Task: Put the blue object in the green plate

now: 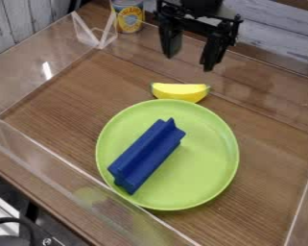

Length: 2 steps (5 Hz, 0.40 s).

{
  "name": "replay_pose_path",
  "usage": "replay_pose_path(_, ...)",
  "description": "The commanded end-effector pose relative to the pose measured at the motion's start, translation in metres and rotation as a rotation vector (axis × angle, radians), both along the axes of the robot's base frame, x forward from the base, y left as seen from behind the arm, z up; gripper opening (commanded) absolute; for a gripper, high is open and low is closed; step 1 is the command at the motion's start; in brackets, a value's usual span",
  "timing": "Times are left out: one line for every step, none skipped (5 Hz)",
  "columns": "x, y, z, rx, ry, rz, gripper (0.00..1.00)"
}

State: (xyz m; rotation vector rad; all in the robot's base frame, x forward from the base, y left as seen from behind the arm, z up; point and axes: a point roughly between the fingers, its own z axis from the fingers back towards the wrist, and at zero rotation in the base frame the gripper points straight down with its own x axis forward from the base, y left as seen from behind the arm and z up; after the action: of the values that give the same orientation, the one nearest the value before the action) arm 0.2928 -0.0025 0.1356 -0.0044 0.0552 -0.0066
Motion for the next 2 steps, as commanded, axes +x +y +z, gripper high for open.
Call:
replay_pose_path(-0.011, -0.002, -0.009, 0.001, 0.029, -0.011, 1.00)
replay_pose_path(-0.038, -0.007, -0.015, 0.001, 0.024, -0.028, 1.00)
